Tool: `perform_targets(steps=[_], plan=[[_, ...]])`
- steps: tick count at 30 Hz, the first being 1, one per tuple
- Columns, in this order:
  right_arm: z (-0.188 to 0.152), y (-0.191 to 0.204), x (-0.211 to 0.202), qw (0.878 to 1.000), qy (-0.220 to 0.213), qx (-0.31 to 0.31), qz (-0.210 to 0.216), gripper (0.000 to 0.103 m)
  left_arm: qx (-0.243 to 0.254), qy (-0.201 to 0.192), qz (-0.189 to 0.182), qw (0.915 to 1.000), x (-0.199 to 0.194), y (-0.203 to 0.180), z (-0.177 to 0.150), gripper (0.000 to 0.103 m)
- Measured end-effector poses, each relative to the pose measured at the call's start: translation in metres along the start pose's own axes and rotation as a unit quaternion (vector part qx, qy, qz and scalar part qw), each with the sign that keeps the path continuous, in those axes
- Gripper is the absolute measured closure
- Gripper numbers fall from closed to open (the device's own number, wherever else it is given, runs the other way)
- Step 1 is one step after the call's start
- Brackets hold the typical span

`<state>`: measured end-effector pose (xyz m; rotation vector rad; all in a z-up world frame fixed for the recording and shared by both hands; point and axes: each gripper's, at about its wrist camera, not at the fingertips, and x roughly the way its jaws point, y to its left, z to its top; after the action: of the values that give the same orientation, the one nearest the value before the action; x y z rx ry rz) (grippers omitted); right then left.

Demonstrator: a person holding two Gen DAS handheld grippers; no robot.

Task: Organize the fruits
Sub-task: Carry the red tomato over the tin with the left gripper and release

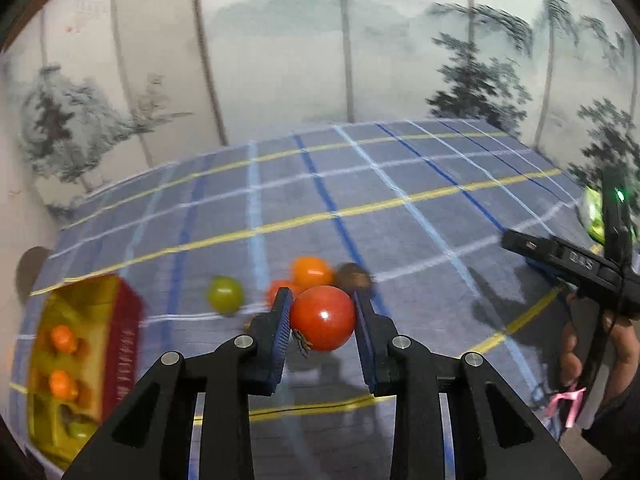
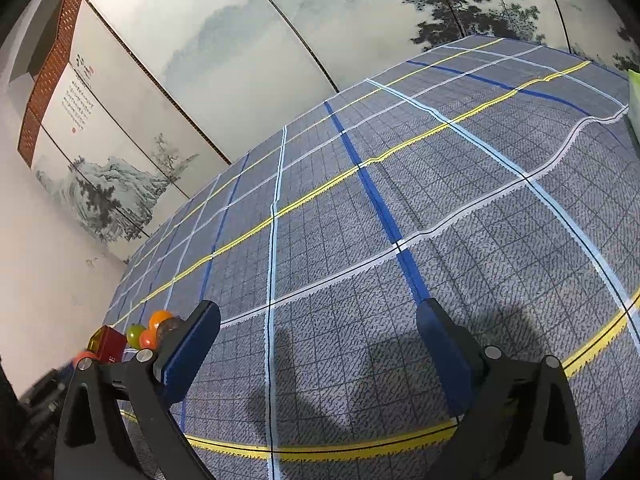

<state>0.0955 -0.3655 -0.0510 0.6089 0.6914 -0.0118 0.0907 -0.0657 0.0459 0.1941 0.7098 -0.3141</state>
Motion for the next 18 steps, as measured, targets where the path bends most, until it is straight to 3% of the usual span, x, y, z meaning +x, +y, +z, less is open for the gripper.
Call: perform_targets(steps=[18], plan=[[0.000,0.005,0.003,1.000,0.005,-0.010,-0.013,0.005,-0.075,0.001,0.116,0.9904,-0.039,0.145,-0.026,0.072]])
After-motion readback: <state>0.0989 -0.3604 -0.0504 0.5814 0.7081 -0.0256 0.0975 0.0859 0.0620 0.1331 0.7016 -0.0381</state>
